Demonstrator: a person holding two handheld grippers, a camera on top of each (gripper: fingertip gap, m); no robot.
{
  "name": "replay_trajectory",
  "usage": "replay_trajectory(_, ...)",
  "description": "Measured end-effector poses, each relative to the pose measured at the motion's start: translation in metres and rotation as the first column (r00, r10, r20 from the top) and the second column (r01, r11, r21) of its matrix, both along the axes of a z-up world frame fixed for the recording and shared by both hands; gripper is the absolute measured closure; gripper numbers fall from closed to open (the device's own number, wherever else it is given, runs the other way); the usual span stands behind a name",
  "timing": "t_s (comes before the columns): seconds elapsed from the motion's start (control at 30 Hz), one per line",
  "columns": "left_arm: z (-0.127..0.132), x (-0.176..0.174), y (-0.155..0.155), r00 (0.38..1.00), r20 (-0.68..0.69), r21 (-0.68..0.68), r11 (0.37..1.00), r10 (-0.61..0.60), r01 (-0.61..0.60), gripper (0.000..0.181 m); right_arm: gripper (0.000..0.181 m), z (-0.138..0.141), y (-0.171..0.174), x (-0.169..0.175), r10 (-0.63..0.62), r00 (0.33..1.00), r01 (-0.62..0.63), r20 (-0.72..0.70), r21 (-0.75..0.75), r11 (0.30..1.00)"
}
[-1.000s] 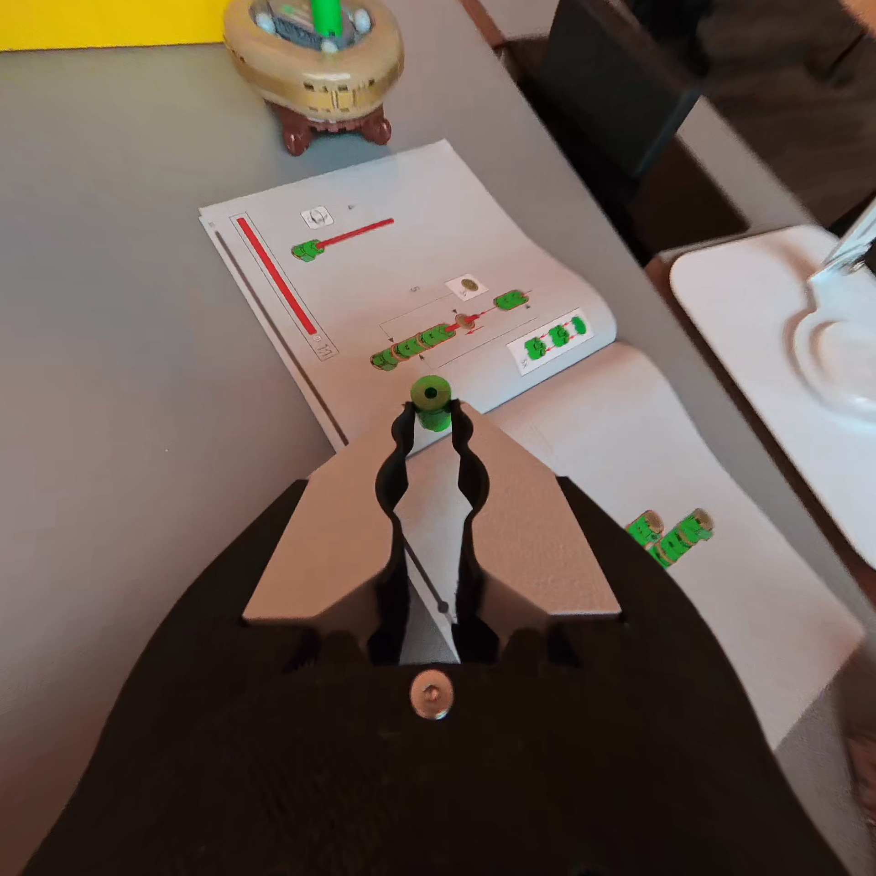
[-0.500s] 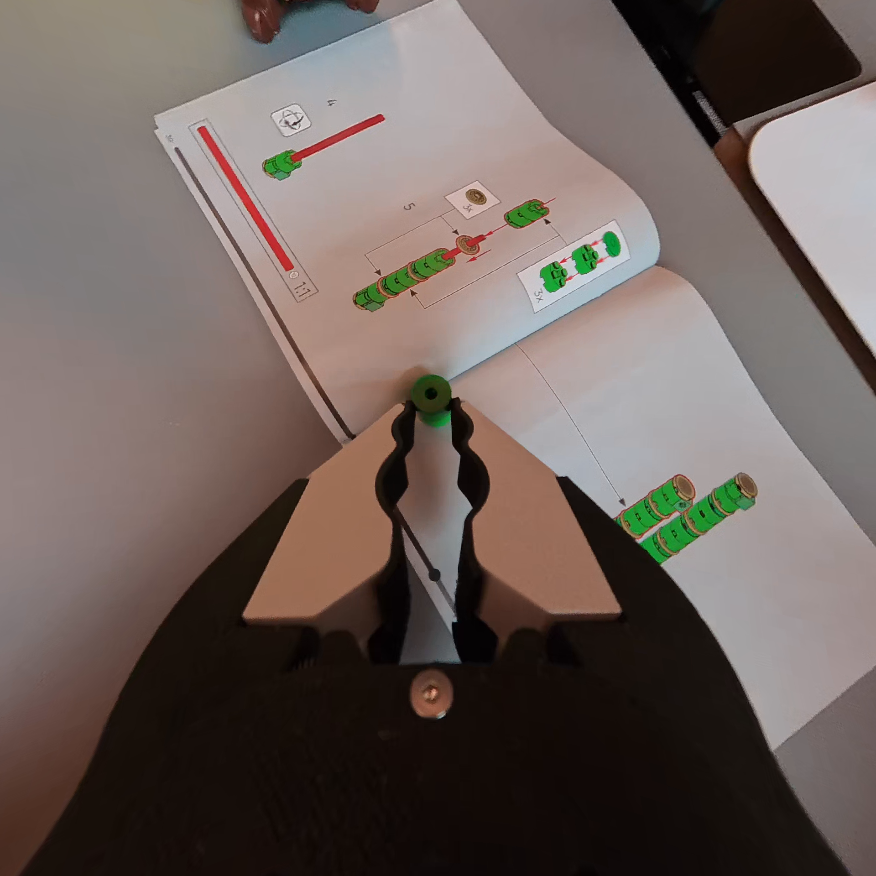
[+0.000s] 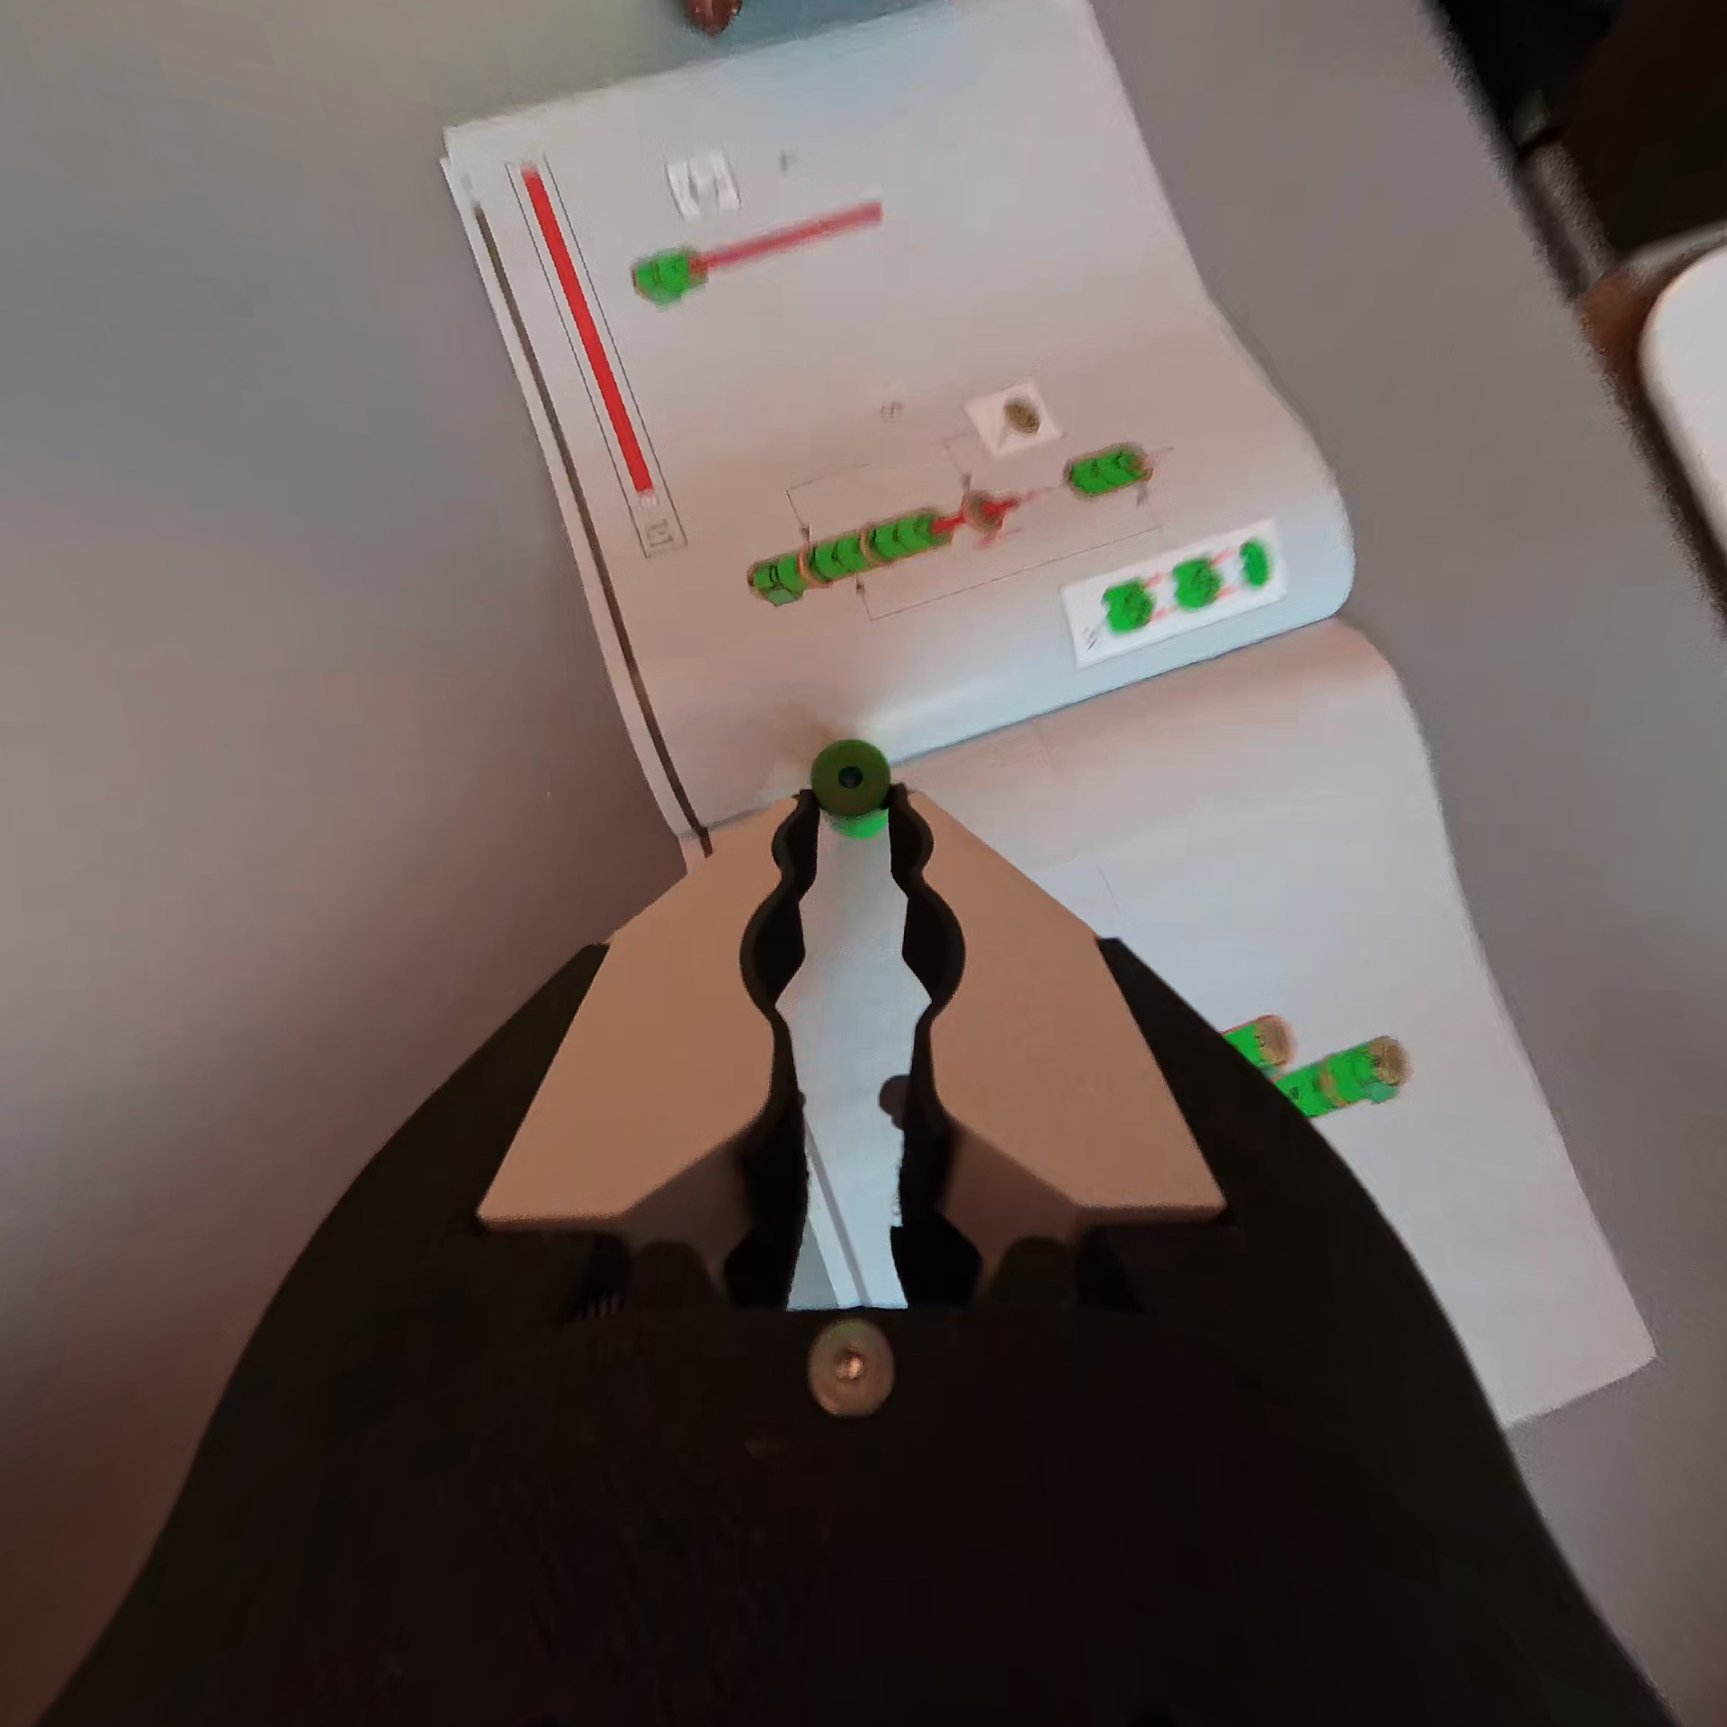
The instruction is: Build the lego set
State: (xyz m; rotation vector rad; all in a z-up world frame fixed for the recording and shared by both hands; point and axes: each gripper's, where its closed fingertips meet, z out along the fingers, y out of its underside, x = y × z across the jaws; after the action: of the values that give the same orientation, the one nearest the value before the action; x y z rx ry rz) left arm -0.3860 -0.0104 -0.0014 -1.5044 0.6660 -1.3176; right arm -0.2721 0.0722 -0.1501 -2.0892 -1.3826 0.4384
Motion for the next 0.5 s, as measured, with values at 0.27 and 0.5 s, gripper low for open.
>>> replay_trajectory(0.27,-0.011,0.018,-0.008,0.993,0.048,-0.146,0.982,-0.112,0.117,0.166,0.168,0.17,-0.02,-0.027,0.208,0.977,-0.058,-0.051,0.873,0.485)
replay_trajectory(0.5,-0.009,0.044,-0.038,0.945,0.119,-0.203,0.924,-0.305,0.323,0.166,0.168,0.178,-0.044,-0.054,0.219,0.975,-0.079,0.028,0.97,0.228)
